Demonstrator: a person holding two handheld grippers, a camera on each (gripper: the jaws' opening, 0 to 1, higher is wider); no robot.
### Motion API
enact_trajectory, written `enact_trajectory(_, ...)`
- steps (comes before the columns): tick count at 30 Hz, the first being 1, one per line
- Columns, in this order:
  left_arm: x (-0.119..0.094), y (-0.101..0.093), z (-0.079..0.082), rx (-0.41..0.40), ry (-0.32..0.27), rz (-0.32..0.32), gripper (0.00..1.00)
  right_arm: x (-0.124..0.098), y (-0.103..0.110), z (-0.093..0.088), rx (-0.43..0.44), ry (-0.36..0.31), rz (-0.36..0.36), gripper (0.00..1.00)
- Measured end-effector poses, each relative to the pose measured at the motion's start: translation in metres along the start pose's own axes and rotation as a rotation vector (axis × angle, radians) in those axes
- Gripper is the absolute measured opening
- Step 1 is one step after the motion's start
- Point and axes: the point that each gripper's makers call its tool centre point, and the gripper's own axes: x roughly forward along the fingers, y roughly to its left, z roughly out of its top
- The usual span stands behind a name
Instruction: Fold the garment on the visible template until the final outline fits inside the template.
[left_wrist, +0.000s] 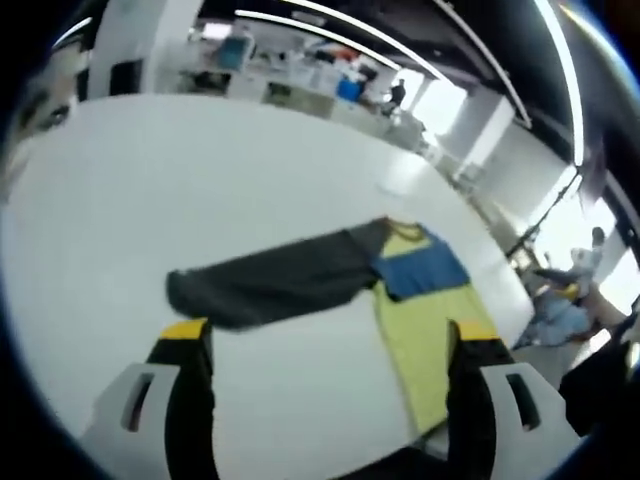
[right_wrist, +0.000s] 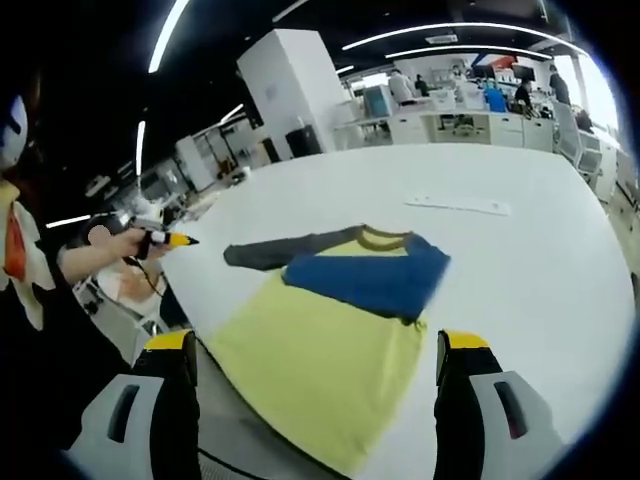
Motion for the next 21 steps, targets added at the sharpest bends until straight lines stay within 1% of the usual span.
enact_trajectory(3,0.007,0.02,0.001,-0.021,-0.009,0.01,0.91,0.003,0.001,0.004,0.006,-0.013,0.0,1.0)
enact_trajectory(5,0.015,0.039,0.002,-0.063,-0.029,0.021,0.91,0.004,0.001,0.004,0.01,-0.013,-0.002,1.0)
enact_trajectory(7,0.019,0.052,0.004,-0.092,-0.047,0.029,0.89,0.005,0.001,0.003,0.008,-0.007,-0.006,1.0)
enact_trajectory(8,0.023,0.062,0.006,-0.118,-0.064,0.033,0.89,0.006,0.001,0.002,0.007,-0.005,-0.008,1.0)
enact_trajectory(10,0.026,0.068,0.007,-0.151,-0.081,0.046,0.89,0.006,0.002,0.001,0.011,0.0,-0.009,1.0)
enact_trajectory(12,0.029,0.075,0.008,-0.162,-0.087,0.058,0.88,0.007,0.002,0.0,0.014,0.003,-0.012,1.0)
enact_trajectory(17,0.042,0.102,0.008,-0.175,-0.074,0.087,0.87,0.01,0.003,-0.003,0.016,0.021,-0.019,1.0)
enact_trajectory(21,0.05,0.116,0.007,-0.173,-0.067,0.101,0.87,0.012,0.003,-0.002,0.039,0.0,-0.024,1.0)
